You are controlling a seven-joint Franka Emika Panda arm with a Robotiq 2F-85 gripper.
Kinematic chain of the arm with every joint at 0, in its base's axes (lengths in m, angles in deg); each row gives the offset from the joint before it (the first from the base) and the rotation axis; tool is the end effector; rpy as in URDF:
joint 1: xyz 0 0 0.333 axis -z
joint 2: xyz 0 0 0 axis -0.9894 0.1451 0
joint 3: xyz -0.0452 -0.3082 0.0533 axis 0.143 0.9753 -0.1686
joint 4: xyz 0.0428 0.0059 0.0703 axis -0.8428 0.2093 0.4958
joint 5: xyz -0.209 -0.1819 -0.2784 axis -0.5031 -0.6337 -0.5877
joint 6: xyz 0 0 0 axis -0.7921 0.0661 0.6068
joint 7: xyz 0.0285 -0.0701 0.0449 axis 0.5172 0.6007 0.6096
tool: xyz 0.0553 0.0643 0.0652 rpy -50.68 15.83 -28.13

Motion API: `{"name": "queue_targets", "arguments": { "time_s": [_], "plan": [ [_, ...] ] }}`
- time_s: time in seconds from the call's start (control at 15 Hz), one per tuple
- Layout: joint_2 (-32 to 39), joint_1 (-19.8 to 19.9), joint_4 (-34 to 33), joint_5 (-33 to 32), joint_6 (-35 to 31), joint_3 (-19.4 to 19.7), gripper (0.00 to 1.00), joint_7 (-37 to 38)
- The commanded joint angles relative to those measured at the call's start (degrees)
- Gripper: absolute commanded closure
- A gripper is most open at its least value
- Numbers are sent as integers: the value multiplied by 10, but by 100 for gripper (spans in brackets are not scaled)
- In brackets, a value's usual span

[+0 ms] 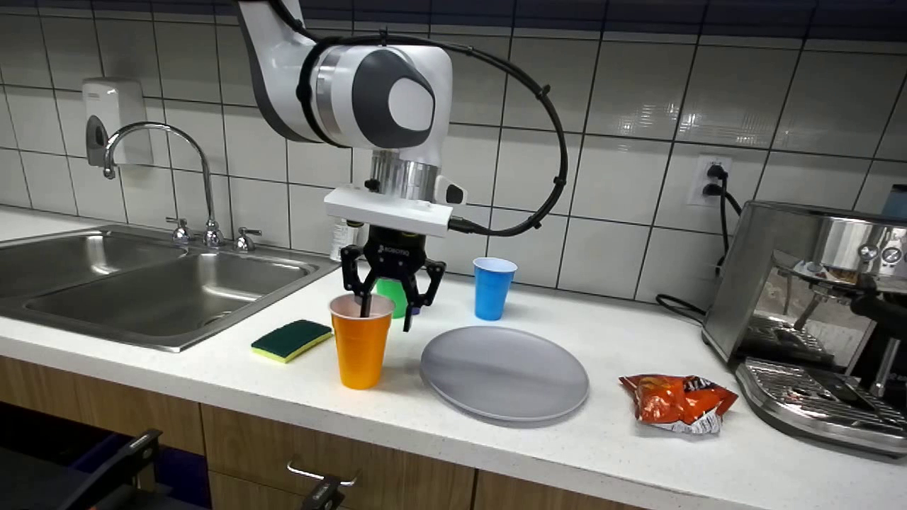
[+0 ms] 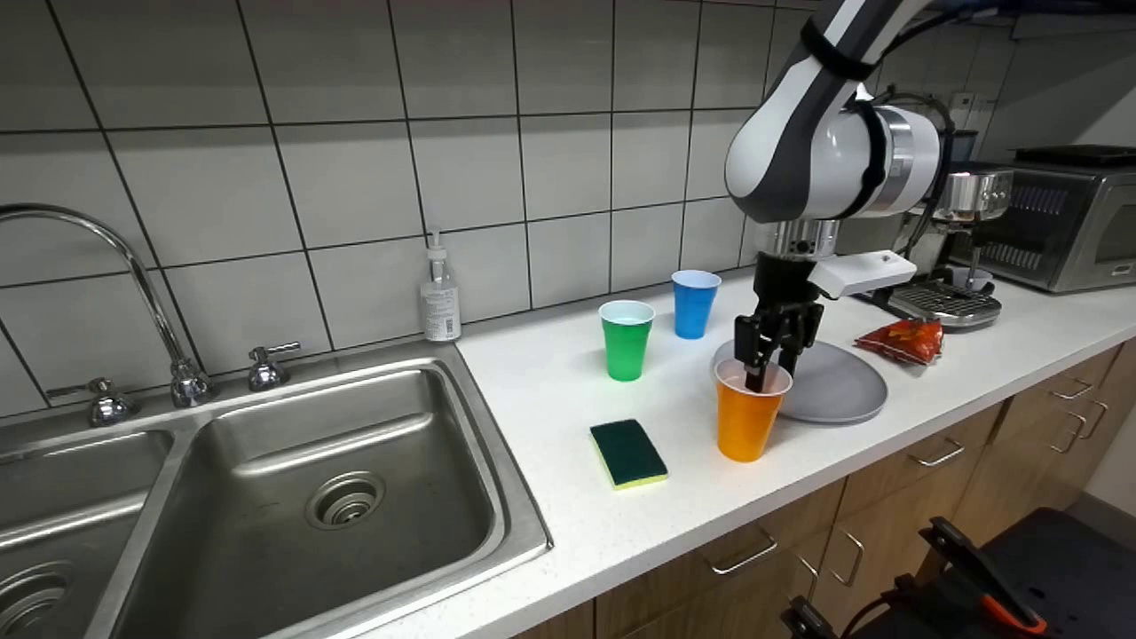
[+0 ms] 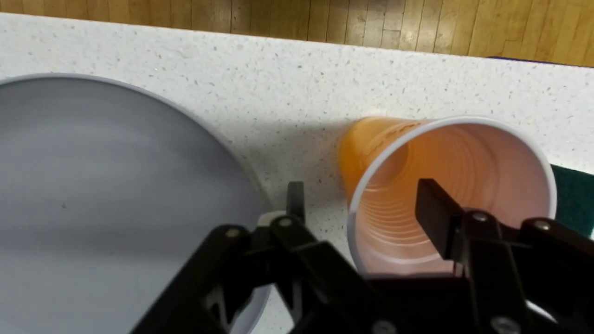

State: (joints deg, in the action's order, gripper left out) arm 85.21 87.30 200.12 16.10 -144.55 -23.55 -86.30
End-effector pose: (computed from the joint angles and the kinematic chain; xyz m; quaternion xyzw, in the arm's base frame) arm 0.4353 -0.0971 0.2307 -0.9959 -0.0808 0.0287 0.0299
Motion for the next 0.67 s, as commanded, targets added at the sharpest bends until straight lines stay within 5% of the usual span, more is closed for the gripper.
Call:
{"name": "queue_targets", "arguments": {
  "time_s": [0.0, 0.27, 0.6],
  "plan": [
    [-7, 7, 6, 3, -7, -10, 66, -1],
    [-9, 7, 7, 3, -8, -10, 97, -3],
    [-13, 8, 9, 6, -5, -11, 99, -7]
  ]
}}
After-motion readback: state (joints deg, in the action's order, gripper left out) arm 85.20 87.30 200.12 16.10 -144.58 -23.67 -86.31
